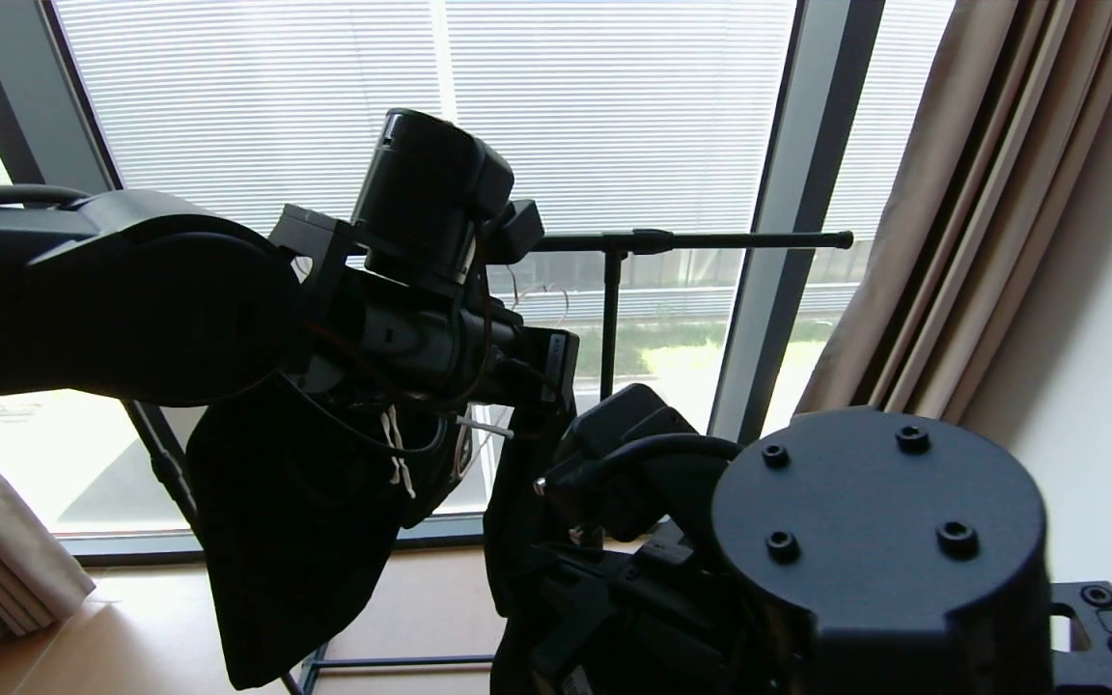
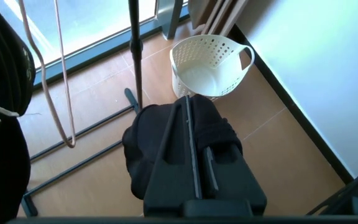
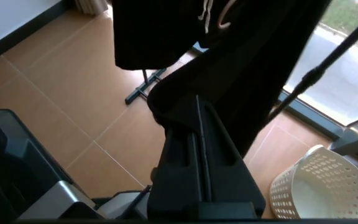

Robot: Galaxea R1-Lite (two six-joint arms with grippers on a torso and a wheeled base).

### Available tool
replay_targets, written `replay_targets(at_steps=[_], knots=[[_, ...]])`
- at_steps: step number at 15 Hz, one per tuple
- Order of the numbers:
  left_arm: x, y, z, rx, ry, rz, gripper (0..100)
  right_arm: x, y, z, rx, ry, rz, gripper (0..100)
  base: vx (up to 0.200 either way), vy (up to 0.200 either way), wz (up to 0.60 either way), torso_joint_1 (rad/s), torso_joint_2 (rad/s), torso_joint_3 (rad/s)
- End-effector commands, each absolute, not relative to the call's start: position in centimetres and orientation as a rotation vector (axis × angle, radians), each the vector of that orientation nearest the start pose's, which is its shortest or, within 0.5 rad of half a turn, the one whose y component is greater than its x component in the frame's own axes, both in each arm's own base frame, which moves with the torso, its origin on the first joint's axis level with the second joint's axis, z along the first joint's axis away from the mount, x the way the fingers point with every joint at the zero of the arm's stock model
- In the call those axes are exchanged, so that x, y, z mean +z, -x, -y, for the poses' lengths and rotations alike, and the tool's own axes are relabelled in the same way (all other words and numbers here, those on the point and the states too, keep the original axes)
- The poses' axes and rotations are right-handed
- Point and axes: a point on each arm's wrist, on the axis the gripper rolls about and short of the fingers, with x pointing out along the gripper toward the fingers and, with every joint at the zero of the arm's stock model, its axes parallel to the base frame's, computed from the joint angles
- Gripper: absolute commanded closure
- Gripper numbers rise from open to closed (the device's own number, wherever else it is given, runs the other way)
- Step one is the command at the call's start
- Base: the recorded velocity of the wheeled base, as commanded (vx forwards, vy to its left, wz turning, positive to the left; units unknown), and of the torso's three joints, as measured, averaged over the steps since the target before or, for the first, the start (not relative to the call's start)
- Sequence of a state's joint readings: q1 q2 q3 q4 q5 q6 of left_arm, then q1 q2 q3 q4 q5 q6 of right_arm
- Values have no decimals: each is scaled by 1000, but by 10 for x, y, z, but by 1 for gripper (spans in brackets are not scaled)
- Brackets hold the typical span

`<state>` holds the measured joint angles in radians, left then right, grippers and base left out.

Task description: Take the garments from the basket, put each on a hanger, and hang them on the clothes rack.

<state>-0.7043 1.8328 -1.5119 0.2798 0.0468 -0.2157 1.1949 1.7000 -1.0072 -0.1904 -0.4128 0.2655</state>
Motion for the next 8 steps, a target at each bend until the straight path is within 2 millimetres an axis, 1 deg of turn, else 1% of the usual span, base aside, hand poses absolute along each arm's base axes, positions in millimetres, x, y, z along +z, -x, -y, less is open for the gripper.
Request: replay_targets(at_steps=[1,3,4,5,6,8], knots=[[249,-267,228,-575,-22,-632,100,189,-125,-294,705,129,-466,100,0,0,0,0,0,0],[249,-266,225,-571,-23,-635,100,194,-126,-281,675,87,-469,100,0,0,0,0,0,0],[249,-265,223,-565,-26,-644,100,198,-128,-268,652,76,-464,100,0,0,0,0,0,0],[250,-264,222,-564,-25,-643,100,199,-130,-259,636,71,-463,100,0,0,0,0,0,0],[252,-263,216,-553,-24,-650,100,201,-136,-242,594,55,-458,100,0,0,0,0,0,0],[256,-258,207,-539,-24,-655,100,200,-149,-222,515,40,-463,100,0,0,0,0,0,0]])
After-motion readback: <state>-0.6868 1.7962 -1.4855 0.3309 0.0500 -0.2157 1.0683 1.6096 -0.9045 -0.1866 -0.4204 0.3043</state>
